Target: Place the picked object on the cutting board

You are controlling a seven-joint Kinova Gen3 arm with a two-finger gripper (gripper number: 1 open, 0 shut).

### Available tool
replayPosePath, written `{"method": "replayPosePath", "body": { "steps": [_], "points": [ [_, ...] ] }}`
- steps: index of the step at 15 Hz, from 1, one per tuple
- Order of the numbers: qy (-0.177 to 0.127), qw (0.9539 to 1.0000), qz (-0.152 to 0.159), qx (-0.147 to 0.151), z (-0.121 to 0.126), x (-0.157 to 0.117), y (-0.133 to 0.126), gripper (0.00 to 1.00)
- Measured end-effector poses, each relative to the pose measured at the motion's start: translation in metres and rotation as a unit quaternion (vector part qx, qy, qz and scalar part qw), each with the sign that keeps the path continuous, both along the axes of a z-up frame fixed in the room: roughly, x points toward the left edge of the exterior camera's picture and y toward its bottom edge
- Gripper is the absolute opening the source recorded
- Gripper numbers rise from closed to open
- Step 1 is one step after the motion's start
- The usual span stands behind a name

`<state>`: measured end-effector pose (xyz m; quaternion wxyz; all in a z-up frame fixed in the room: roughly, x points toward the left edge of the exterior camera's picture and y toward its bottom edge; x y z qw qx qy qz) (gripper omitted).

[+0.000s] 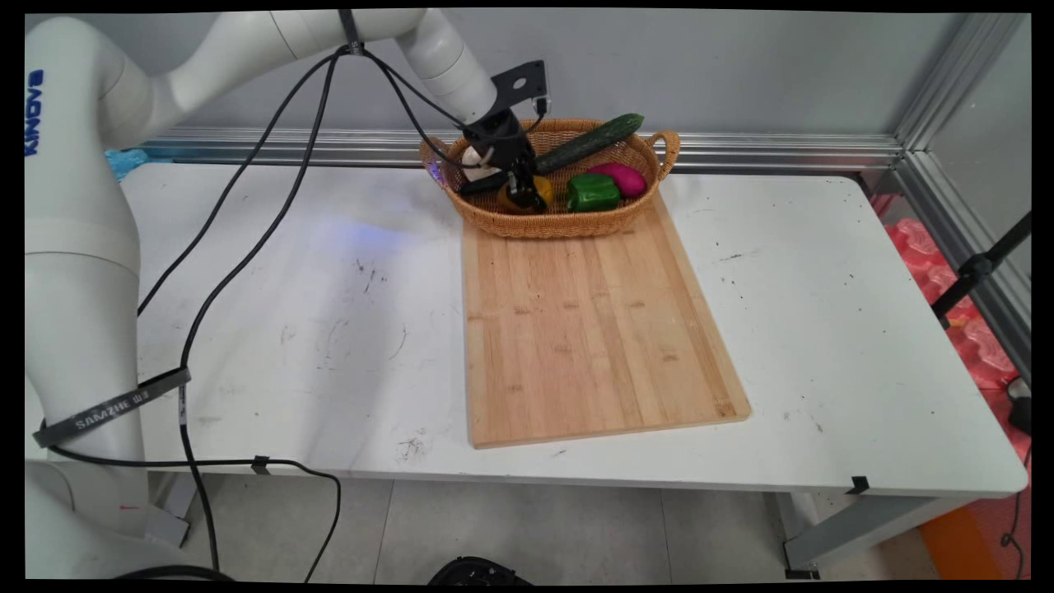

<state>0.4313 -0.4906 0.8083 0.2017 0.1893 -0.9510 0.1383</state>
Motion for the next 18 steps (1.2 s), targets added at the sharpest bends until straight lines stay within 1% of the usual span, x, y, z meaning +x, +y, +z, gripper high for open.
{"method": "replayPosePath", "body": {
  "steps": [2, 7, 11, 13, 15, 18],
  "points": [
    [0.001, 1.0000, 0.002, -0.005, 0.009, -0.005, 0.003, 0.00],
    [0.014, 0.9997, 0.007, -0.021, 0.050, -0.033, 0.015, 0.00],
    [0.037, 0.9990, 0.003, -0.025, 0.085, -0.073, 0.033, 0.00],
    [0.045, 0.9987, 0.005, -0.024, 0.095, -0.089, 0.042, 0.00],
    [0.054, 0.9983, 0.008, -0.022, 0.105, -0.109, 0.057, 0.00],
    [0.060, 0.9980, 0.009, -0.018, 0.110, -0.130, 0.077, 0.00]
  ]
}}
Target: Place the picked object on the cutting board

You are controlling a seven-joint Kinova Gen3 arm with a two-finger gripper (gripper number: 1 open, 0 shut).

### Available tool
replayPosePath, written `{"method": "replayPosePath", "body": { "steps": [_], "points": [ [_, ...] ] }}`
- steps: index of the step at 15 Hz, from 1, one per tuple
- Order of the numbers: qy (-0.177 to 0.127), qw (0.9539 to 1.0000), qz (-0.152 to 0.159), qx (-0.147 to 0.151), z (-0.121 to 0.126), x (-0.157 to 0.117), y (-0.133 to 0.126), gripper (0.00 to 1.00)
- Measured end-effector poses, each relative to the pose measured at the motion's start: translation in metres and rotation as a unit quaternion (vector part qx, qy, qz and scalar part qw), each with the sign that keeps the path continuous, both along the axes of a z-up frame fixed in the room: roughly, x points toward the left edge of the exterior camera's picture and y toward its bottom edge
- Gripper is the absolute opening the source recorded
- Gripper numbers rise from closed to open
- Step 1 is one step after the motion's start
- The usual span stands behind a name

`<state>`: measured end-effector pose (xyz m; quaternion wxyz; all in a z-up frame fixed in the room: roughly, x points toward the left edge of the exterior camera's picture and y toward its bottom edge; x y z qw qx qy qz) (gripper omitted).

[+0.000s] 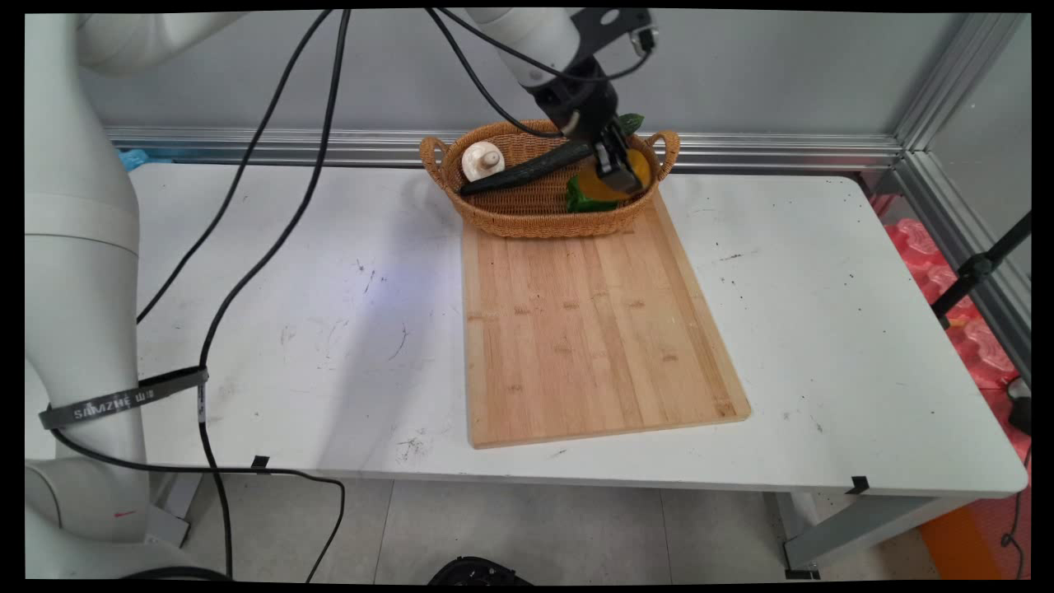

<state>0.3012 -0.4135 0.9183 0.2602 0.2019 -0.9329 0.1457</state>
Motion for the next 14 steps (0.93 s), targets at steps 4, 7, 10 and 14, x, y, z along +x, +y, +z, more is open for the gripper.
{"method": "replayPosePath", "body": {
  "steps": [4, 7, 10, 14],
  "points": [
    [0.007, 0.9999, -0.005, 0.010, -0.008, -0.028, 0.035, 0.00],
    [0.011, 0.9998, -0.005, 0.018, -0.024, -0.042, 0.060, 0.00],
    [0.016, 0.9995, -0.007, 0.026, -0.045, -0.058, 0.085, 0.00],
    [0.020, 0.9993, -0.009, 0.030, -0.068, -0.072, 0.104, 0.00]
  ]
}}
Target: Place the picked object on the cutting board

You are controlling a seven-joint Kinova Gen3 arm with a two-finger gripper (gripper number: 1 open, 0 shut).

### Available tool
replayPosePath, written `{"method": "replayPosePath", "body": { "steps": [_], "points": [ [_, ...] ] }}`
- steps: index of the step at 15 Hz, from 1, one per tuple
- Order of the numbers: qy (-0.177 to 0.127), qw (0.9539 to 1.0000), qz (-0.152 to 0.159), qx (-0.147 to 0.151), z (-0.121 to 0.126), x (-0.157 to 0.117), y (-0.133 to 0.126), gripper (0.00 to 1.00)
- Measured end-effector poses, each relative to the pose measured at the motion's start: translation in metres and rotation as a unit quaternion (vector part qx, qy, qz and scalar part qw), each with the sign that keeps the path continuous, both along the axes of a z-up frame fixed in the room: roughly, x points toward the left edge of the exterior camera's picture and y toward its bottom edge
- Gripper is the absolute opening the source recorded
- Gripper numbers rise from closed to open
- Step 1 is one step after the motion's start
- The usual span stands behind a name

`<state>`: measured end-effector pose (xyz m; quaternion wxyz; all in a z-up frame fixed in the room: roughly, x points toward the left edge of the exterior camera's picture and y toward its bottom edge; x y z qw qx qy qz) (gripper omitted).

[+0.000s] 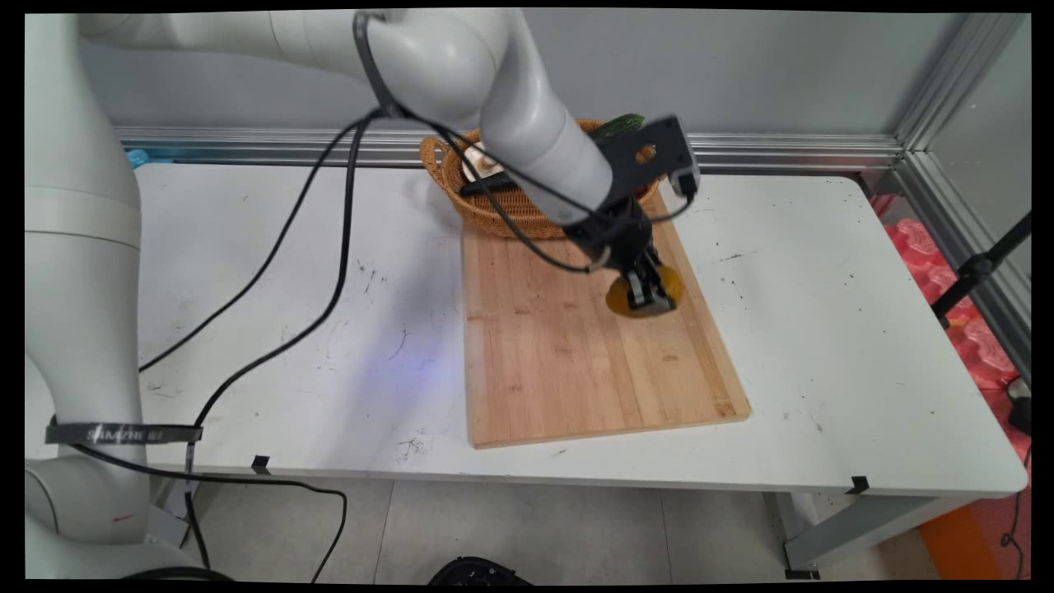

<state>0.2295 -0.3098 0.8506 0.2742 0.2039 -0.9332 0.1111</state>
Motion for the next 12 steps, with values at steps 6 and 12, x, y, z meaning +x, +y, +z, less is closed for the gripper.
{"method": "replayPosePath", "body": {
  "steps": [6, 12],
  "points": [
    [0.009, 0.9999, 0.001, 0.006, -0.034, -0.021, 0.018, 0.00],
    [0.019, 0.9996, 0.011, 0.018, -0.059, -0.037, 0.024, 0.00]
  ]
}}
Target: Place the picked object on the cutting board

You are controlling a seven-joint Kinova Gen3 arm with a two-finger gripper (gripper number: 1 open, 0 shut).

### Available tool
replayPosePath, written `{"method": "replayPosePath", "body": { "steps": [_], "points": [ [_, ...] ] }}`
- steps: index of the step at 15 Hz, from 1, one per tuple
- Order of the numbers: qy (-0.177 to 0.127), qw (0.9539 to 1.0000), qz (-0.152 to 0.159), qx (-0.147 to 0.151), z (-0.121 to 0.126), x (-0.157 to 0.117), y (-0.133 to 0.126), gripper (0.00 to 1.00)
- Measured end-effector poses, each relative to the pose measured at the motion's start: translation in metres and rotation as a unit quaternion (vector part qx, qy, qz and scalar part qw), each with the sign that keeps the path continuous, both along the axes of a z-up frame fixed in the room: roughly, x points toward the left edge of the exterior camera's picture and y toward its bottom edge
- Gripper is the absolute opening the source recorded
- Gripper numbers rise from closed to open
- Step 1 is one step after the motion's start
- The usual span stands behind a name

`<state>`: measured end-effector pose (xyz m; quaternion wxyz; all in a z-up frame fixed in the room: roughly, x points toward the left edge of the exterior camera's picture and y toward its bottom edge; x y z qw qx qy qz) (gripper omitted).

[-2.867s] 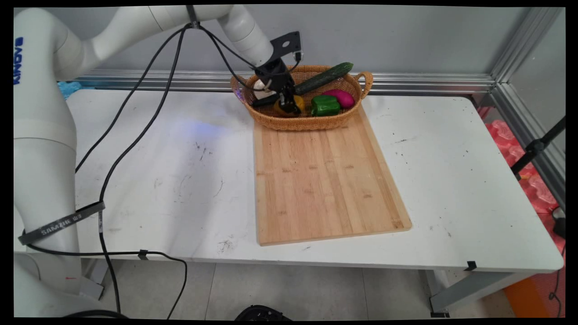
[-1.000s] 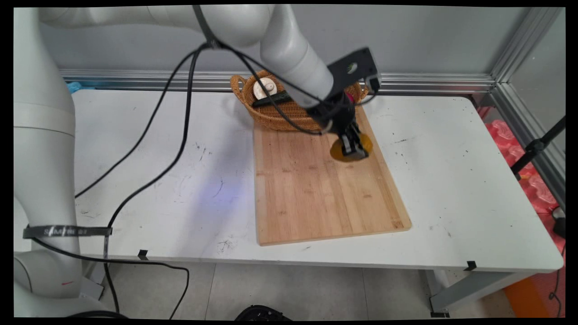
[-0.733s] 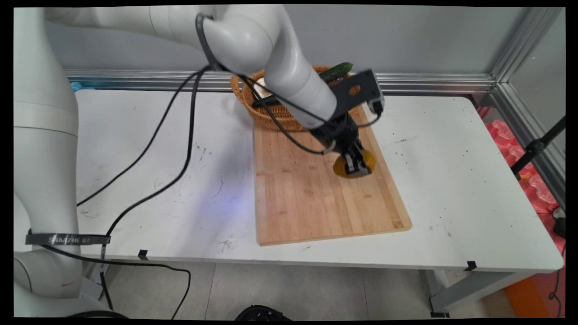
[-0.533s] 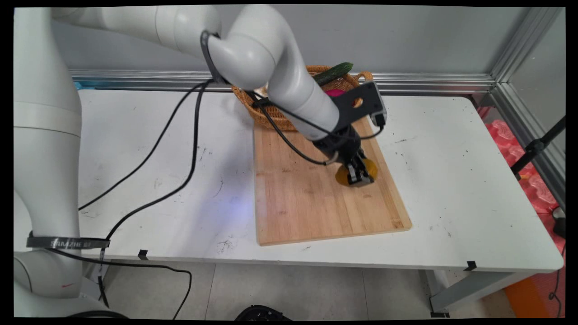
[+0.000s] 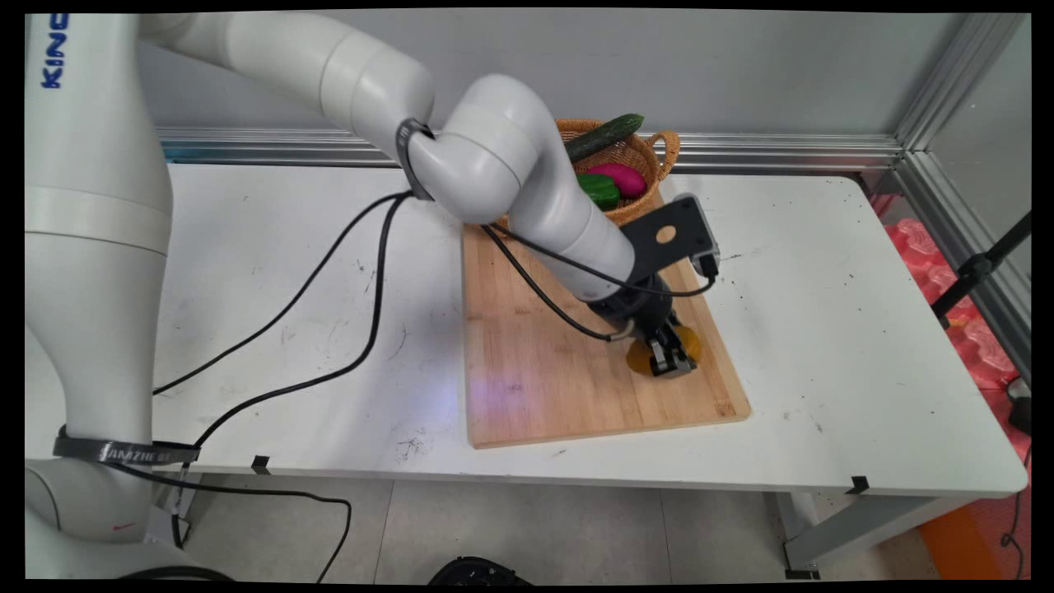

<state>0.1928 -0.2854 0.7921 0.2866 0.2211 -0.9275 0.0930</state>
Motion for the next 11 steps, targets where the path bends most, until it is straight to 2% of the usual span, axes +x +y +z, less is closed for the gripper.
{"method": "replayPosePath", "body": {
  "steps": [6, 7, 11],
  "points": [
    [0.007, 0.9998, 0.016, 0.008, -0.016, -0.008, 0.000, 0.00],
    [0.008, 0.9998, 0.018, 0.008, -0.018, -0.009, -0.001, 1.00],
    [0.014, 0.9997, 0.019, 0.007, -0.024, -0.013, -0.003, 1.00]
  ]
}}
